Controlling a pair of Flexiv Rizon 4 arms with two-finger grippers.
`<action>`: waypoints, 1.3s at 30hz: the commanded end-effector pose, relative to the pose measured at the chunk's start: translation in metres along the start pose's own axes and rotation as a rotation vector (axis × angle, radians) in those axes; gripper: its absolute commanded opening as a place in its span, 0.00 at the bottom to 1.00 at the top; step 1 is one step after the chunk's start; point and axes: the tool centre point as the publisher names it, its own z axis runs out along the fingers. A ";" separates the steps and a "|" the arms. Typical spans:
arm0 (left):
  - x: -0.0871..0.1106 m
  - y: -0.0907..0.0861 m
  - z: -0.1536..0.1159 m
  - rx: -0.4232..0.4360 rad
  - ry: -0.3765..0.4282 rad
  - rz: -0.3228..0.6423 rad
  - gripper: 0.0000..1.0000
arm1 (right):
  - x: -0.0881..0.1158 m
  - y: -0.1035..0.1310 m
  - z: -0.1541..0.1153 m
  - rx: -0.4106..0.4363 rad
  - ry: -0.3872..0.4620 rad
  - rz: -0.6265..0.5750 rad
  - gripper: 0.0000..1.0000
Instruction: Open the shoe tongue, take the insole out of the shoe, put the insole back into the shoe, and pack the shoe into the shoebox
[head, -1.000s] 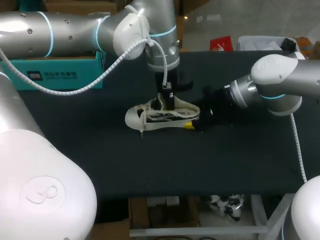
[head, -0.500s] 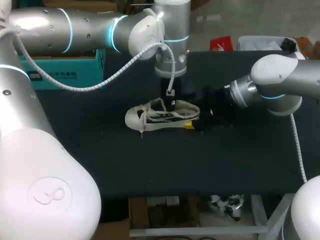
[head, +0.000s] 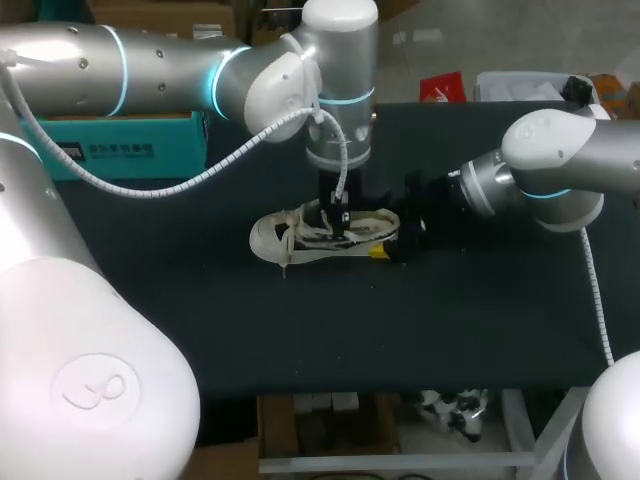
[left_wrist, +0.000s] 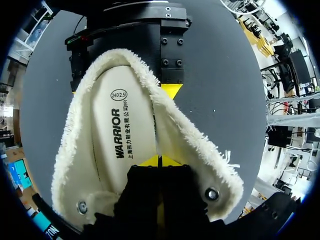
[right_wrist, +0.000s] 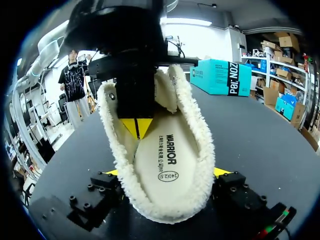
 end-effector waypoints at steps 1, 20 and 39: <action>0.009 0.005 0.035 0.026 -0.050 -0.016 0.00 | -0.002 -0.005 0.004 -0.002 -0.001 0.002 0.00; -0.016 -0.010 0.079 0.059 -0.201 -0.039 0.00 | -0.002 -0.005 0.004 -0.002 -0.001 0.002 0.00; -0.048 -0.019 0.104 0.049 -0.361 -0.117 0.00 | -0.002 -0.005 0.004 -0.002 -0.001 0.002 0.00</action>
